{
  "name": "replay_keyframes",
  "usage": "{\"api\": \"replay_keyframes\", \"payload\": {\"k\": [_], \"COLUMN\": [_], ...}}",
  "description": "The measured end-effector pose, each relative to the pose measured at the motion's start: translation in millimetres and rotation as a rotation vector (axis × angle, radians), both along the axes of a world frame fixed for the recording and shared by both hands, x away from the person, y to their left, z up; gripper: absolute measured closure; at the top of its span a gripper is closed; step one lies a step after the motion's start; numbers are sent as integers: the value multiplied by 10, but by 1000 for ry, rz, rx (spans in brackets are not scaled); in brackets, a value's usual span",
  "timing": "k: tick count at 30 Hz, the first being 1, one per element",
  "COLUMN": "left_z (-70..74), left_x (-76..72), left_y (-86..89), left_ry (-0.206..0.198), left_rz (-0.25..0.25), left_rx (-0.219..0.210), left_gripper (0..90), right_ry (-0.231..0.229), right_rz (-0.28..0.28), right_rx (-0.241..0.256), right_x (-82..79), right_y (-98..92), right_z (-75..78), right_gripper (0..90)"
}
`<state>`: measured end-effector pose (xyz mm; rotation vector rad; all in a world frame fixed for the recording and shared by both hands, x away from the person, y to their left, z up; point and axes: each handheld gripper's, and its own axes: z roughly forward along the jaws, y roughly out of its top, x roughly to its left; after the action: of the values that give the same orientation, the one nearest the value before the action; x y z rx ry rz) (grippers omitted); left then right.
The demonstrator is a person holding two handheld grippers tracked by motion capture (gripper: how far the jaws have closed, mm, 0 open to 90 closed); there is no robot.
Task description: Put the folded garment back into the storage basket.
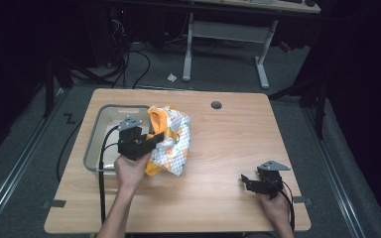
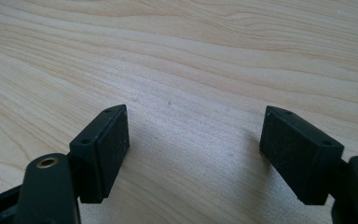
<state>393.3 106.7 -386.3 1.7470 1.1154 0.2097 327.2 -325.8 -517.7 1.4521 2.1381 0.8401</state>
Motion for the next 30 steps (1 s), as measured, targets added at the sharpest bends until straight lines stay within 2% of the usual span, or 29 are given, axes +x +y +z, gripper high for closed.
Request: {"api": "replay_keyframes", "payload": {"k": [5,13,27,30], "left_z": [13,63,78,92], "left_x": [1,-5,20,24], "left_y": [73,192,458,506], "left_ry": [2,-10,-6,-9], "left_rz": [13,41,113,125], "left_rx": [-16,-16,-34,-27], "left_gripper": [764,764,764,764], "right_ry": [0,0,0,0], "right_rz": [0,0,0,0], "right_rx": [0,0,-1,0], "right_x": [0,0,0,0], "right_y": [0,0,0,0], "right_z": [0,0,0,0], "right_gripper": [242,242,242,242]}}
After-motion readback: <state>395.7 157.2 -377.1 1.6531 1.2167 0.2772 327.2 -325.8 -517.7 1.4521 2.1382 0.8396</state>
